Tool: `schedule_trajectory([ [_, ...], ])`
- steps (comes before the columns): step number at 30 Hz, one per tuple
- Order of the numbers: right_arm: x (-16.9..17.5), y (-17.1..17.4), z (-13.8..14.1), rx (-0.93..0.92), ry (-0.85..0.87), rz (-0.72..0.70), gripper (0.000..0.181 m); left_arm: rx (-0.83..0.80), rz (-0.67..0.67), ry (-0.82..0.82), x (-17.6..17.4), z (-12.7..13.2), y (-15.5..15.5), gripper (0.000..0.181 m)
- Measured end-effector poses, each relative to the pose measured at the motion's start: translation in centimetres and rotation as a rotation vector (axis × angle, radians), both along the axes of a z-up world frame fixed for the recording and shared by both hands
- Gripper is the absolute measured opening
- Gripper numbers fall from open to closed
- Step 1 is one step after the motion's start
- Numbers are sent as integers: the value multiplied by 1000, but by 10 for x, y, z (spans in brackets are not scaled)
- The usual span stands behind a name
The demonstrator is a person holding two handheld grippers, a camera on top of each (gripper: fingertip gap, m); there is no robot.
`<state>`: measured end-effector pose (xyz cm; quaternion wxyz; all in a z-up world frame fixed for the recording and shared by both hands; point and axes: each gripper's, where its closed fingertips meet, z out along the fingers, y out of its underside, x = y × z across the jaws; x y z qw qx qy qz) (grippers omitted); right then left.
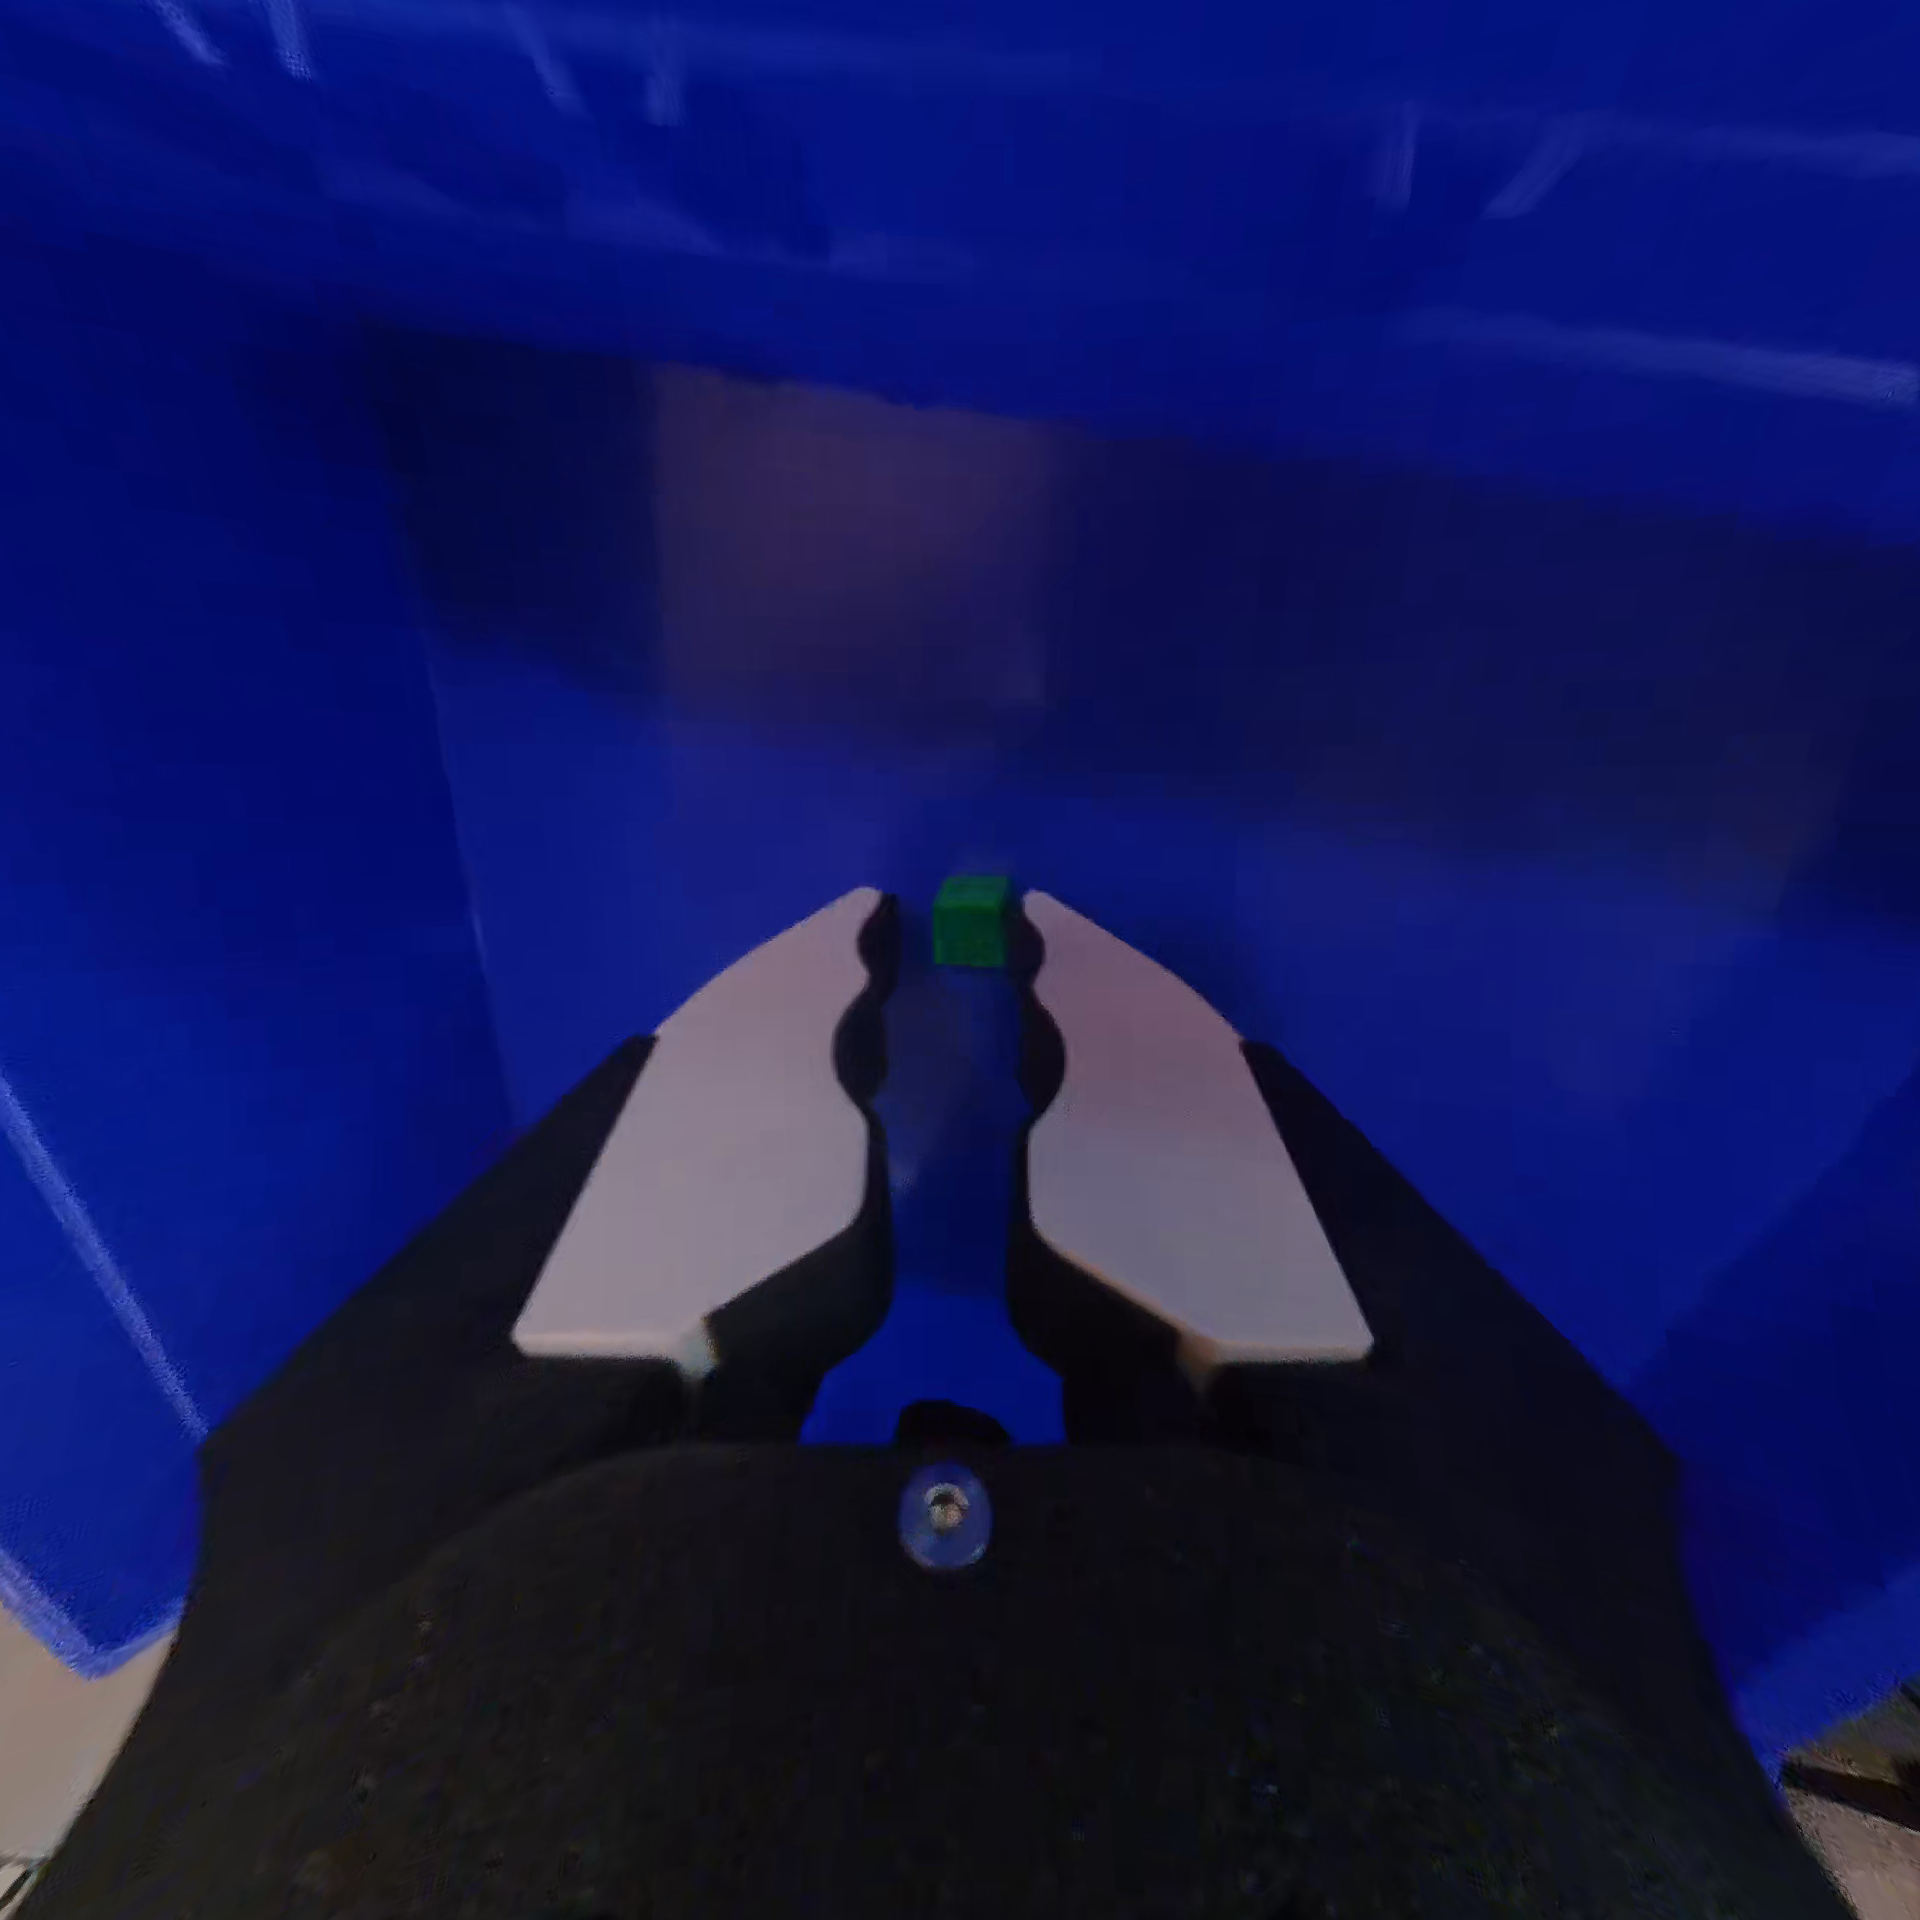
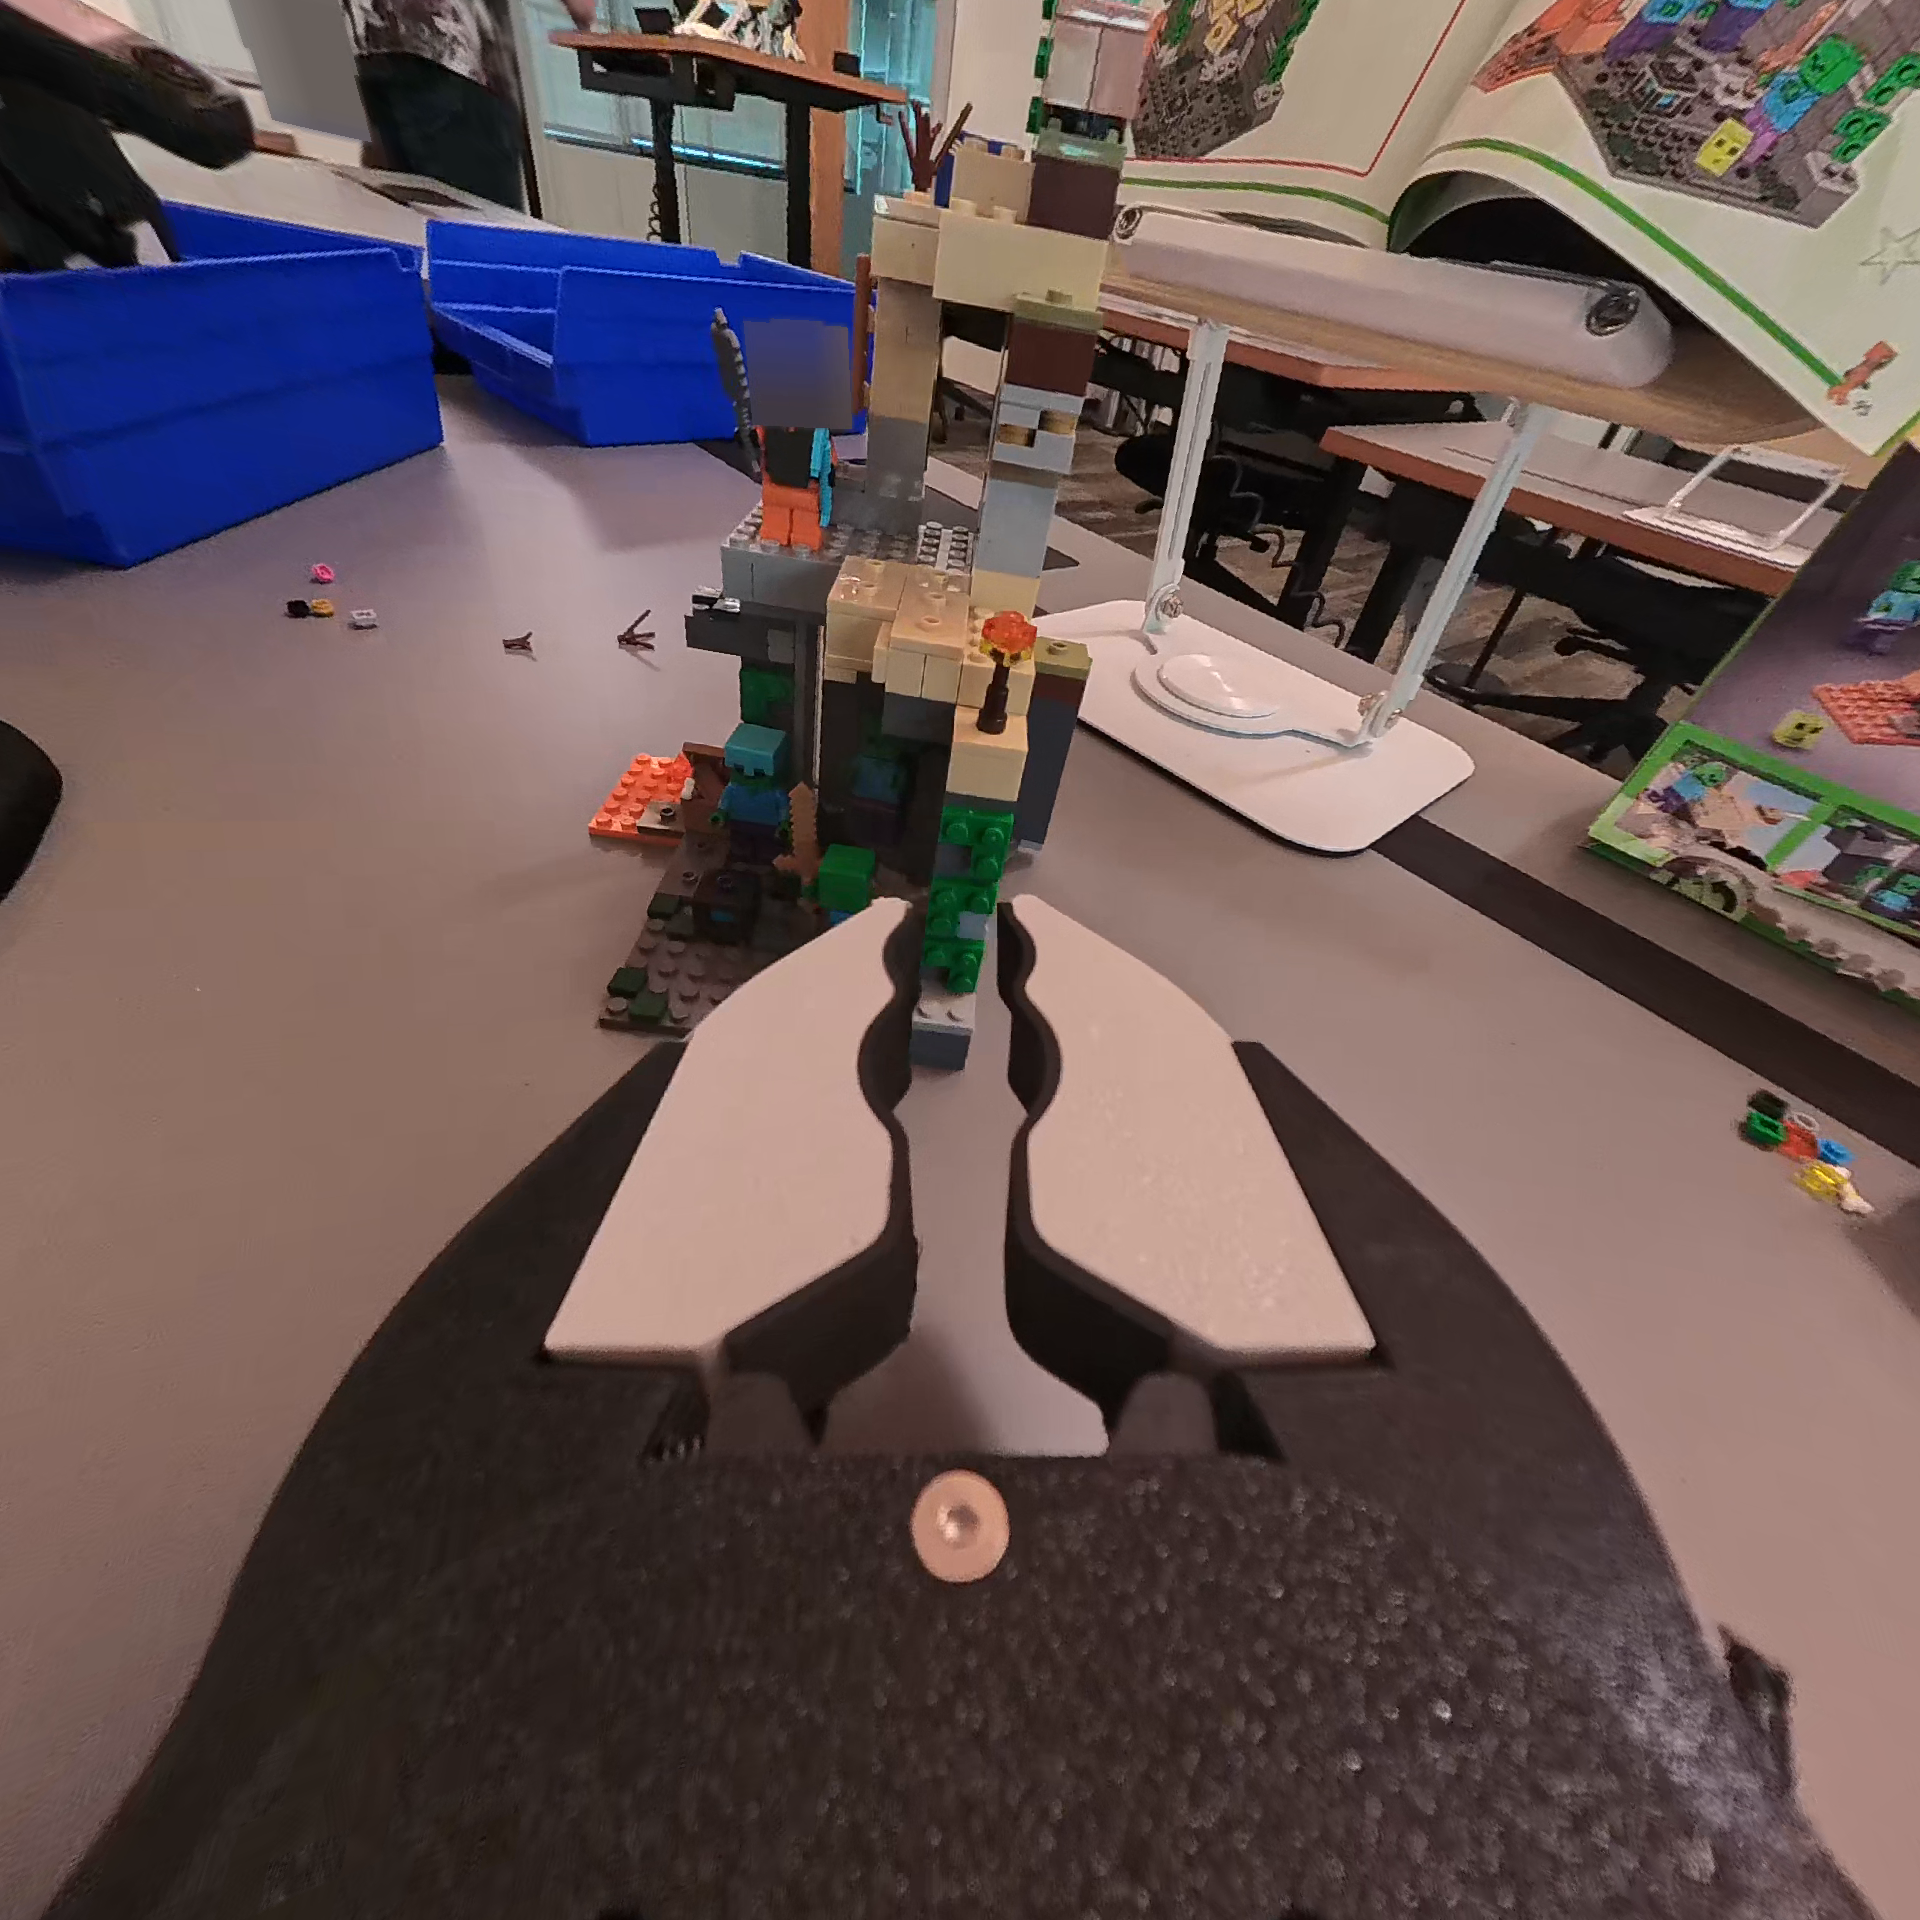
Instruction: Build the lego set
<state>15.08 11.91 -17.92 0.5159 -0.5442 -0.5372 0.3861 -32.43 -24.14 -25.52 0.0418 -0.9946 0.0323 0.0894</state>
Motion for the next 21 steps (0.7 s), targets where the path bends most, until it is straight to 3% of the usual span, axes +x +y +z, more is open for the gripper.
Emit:
schedule_trajectory([
  [5,2,0,0,7,-4,2,12,31,2,30,1,9,6,14],
  [7,3,-1,-1,18,-10,4,11,108,-2,105,3,31,13,13],
  [11,2,-3,1,7,-7,17,11,336,-48,243,37,99,39,13],
  [16,2,-12,13,-8,22,45,11,629,-226,324,132,171,83,13],
  [21,0,-30,32,-48,53,101,13,878,-434,209,249,185,137,12],
])
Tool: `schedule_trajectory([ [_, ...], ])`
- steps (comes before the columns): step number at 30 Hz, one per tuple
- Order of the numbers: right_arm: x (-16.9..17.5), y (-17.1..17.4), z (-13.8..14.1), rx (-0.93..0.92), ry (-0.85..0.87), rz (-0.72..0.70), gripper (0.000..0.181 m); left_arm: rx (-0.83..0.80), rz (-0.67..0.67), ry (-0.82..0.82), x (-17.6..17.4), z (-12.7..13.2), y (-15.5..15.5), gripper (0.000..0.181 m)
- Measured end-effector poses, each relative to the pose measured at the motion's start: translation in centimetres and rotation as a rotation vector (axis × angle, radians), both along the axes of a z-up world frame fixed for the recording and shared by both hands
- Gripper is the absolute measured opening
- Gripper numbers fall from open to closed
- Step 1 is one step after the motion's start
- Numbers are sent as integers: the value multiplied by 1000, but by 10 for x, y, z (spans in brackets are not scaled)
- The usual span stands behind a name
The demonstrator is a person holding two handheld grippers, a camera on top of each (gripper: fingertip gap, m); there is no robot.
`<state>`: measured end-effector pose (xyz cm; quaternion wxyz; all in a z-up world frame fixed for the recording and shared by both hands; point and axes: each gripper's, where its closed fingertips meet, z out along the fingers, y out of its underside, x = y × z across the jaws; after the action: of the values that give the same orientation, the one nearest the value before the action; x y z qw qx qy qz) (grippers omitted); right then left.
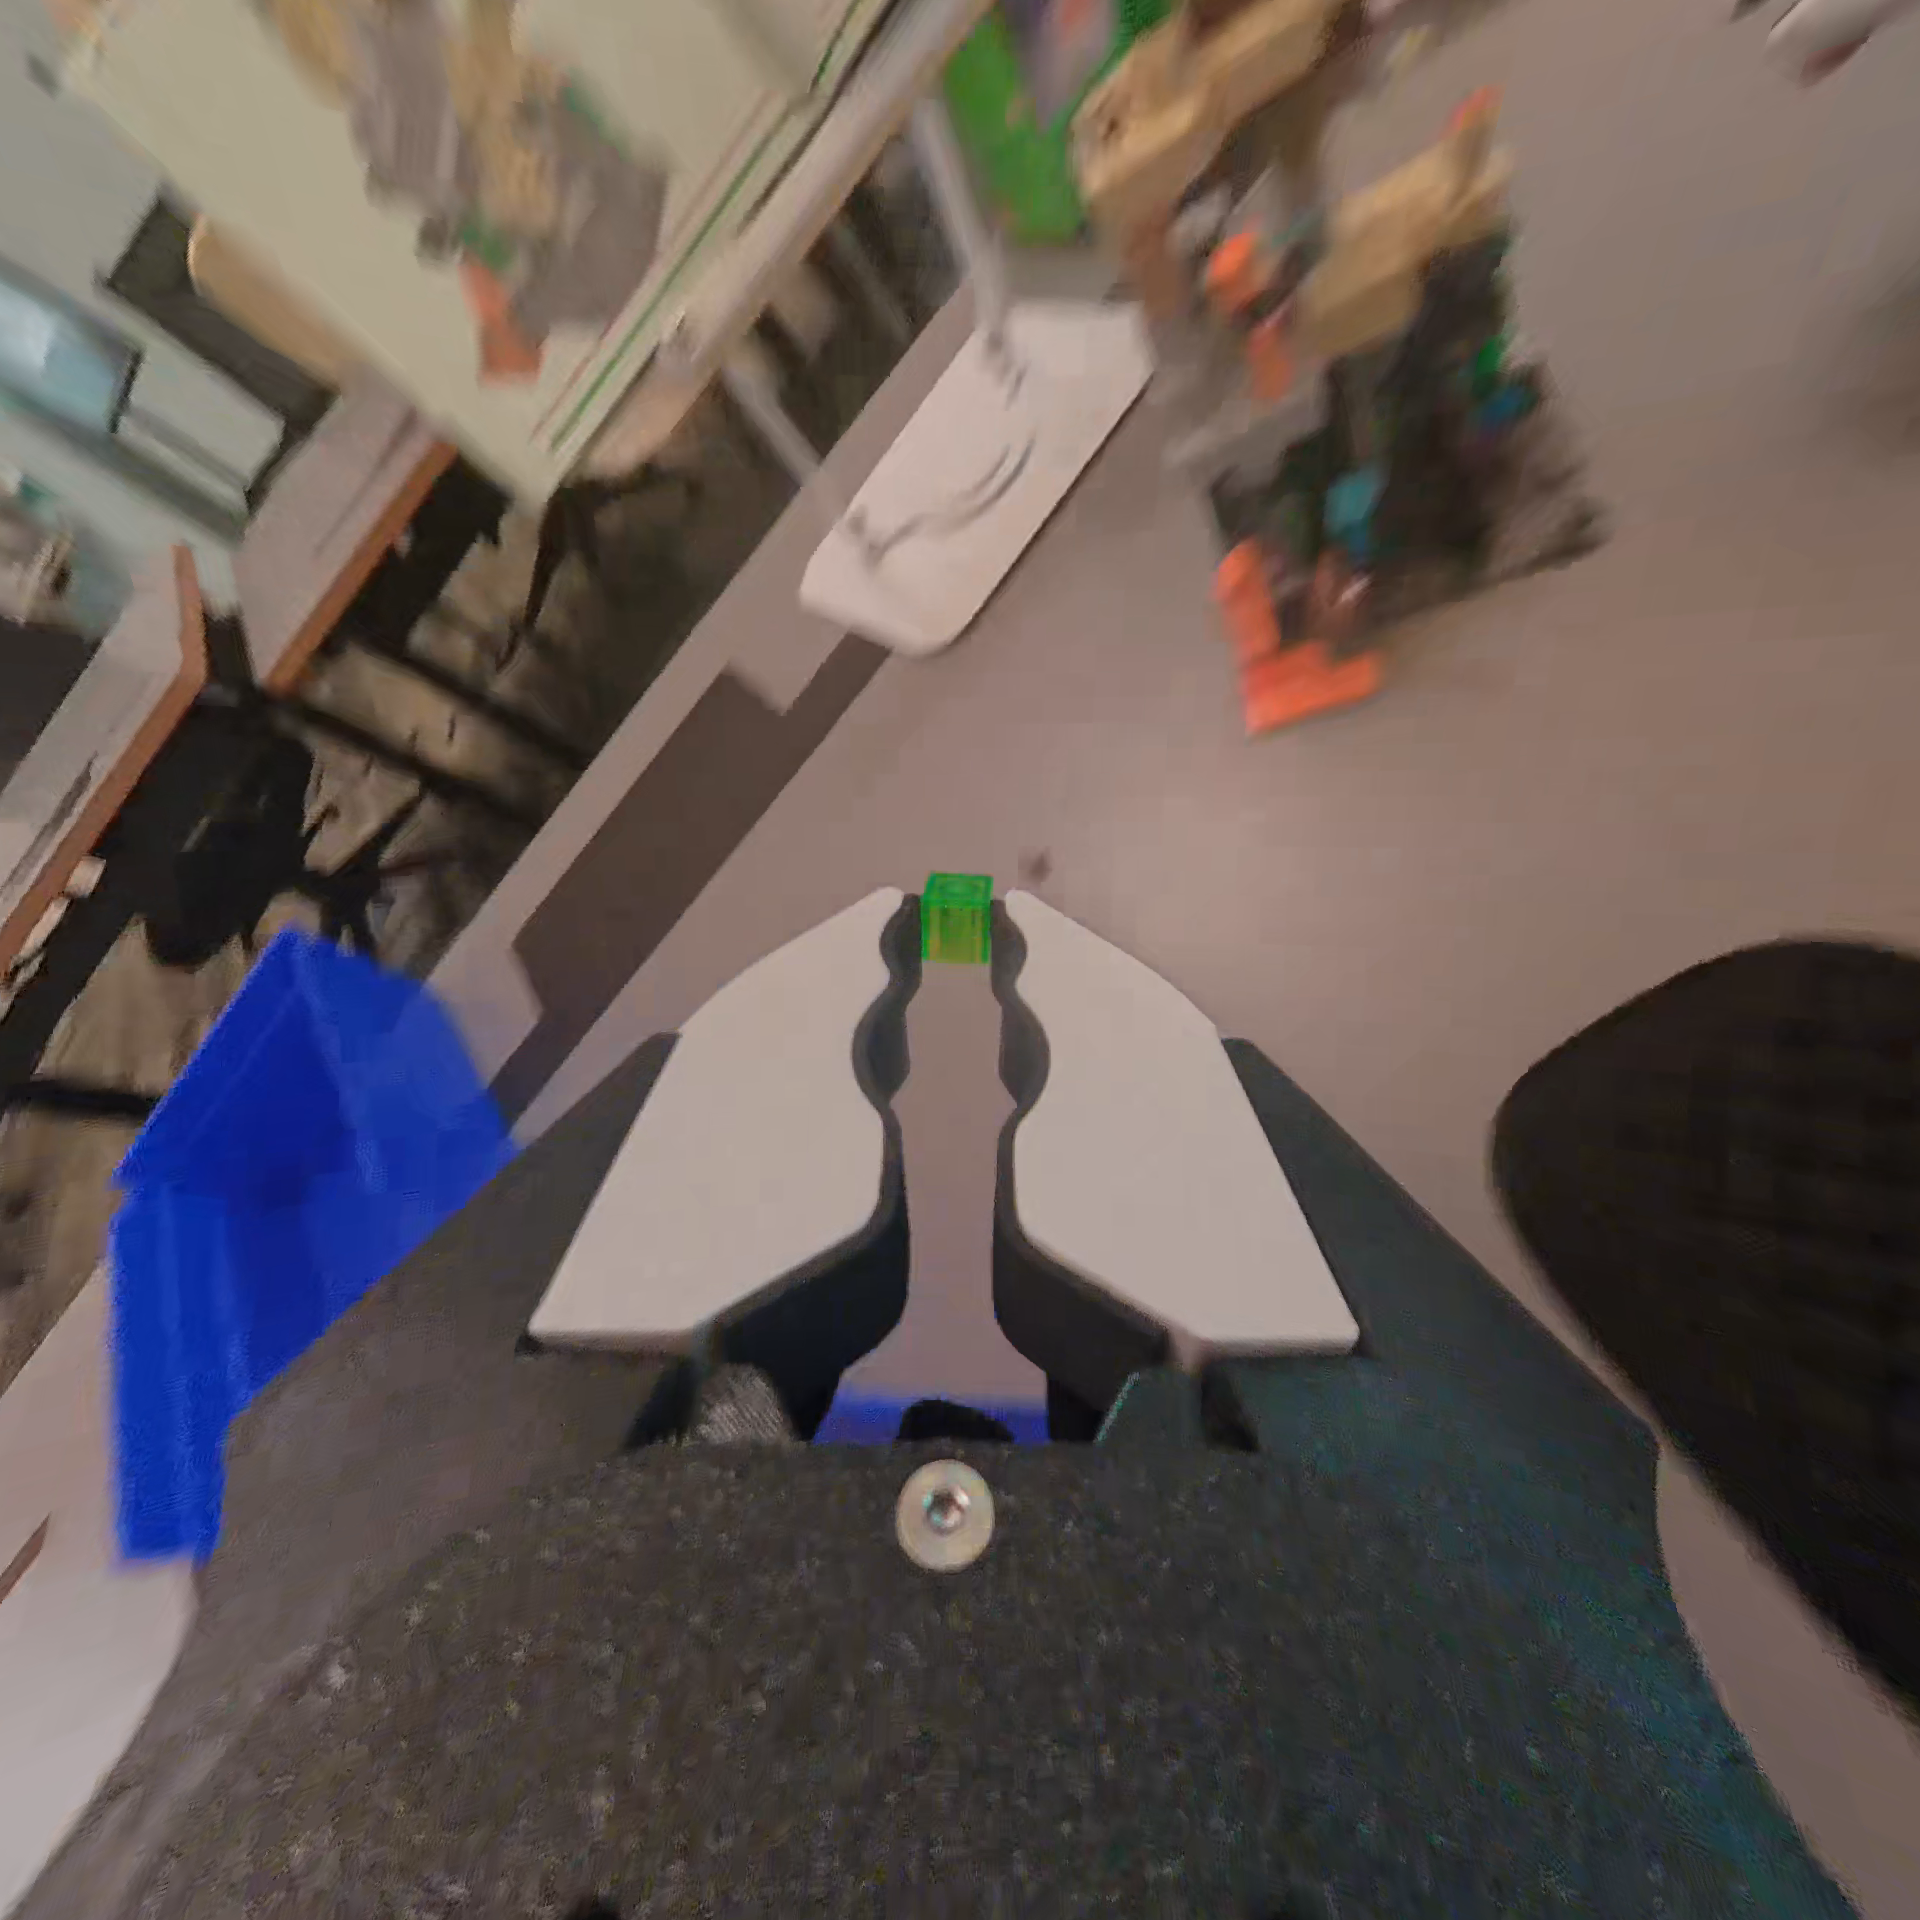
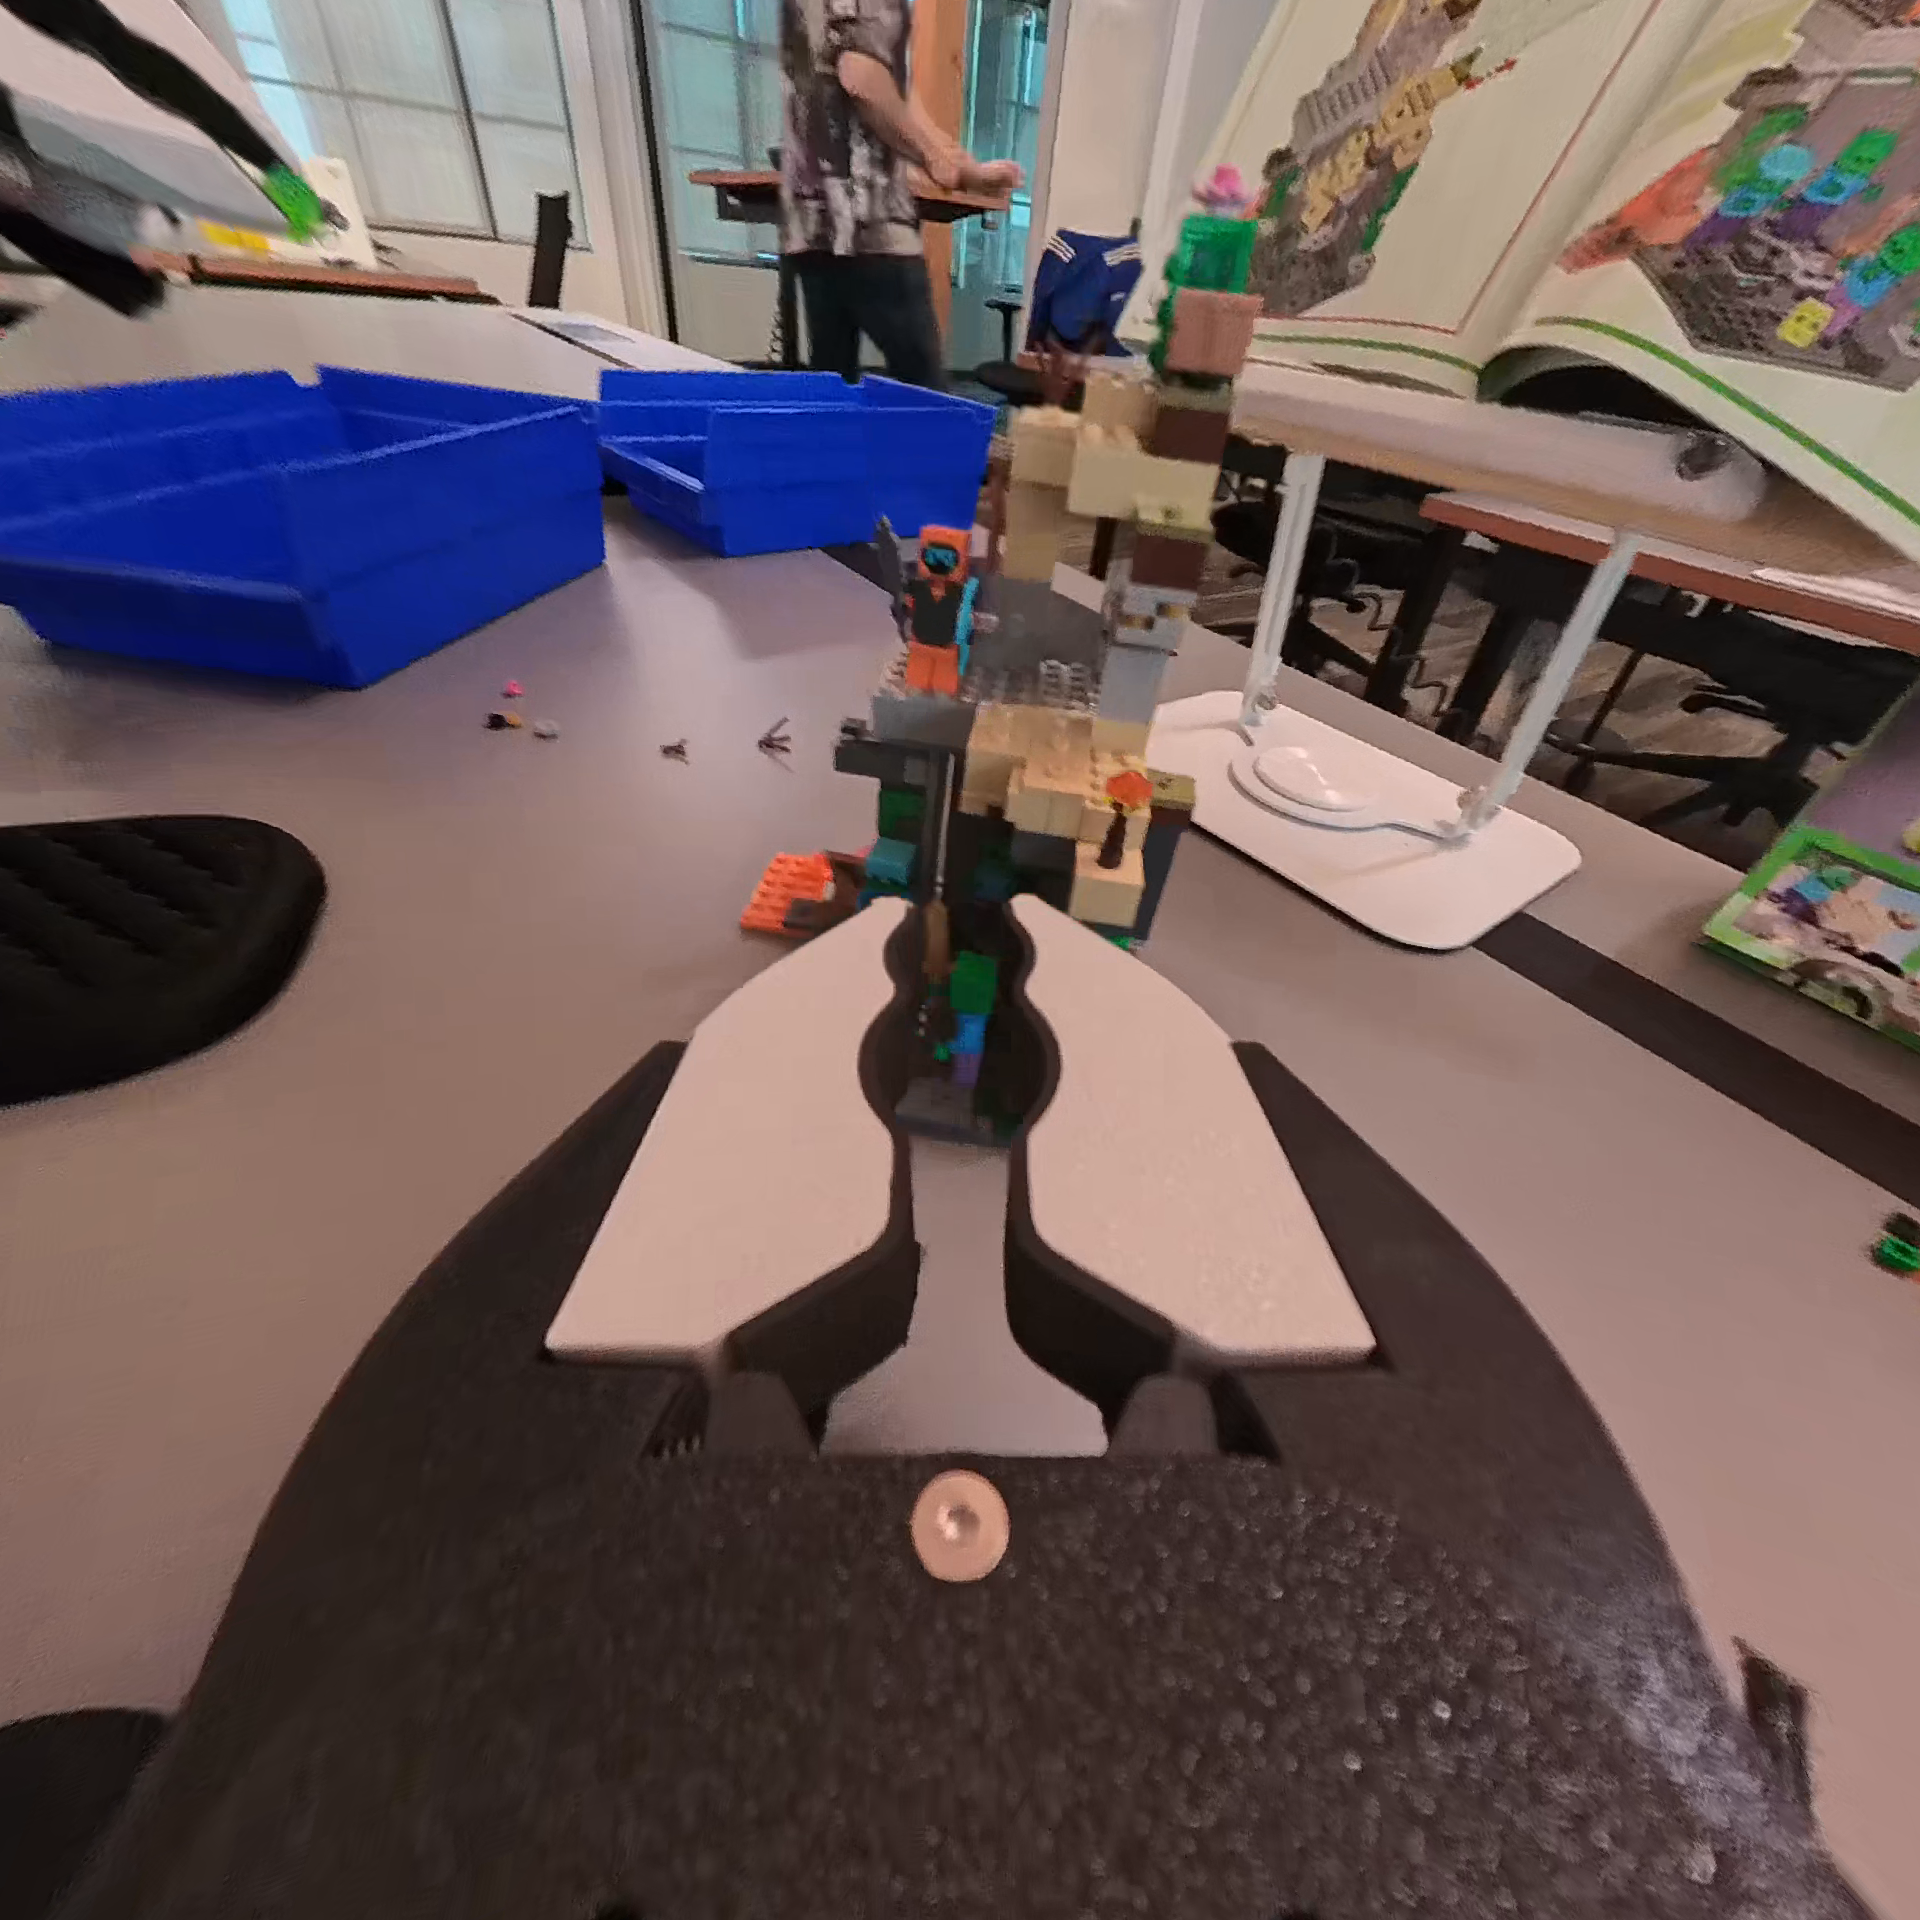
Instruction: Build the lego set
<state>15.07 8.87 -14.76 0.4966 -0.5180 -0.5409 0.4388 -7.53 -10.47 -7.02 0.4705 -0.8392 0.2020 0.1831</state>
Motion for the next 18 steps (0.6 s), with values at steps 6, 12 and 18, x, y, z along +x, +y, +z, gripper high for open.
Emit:
schedule_trajectory([
  [6,-5,-33,11,-97,-37,95,19,123,-200,-94,100,-36,68,12],
  [12,-17,-70,25,-411,-63,182,30,178,-302,-50,156,-54,103,12],
  [18,-28,-86,24,-647,-89,218,32,208,-333,112,176,-58,106,12],
])
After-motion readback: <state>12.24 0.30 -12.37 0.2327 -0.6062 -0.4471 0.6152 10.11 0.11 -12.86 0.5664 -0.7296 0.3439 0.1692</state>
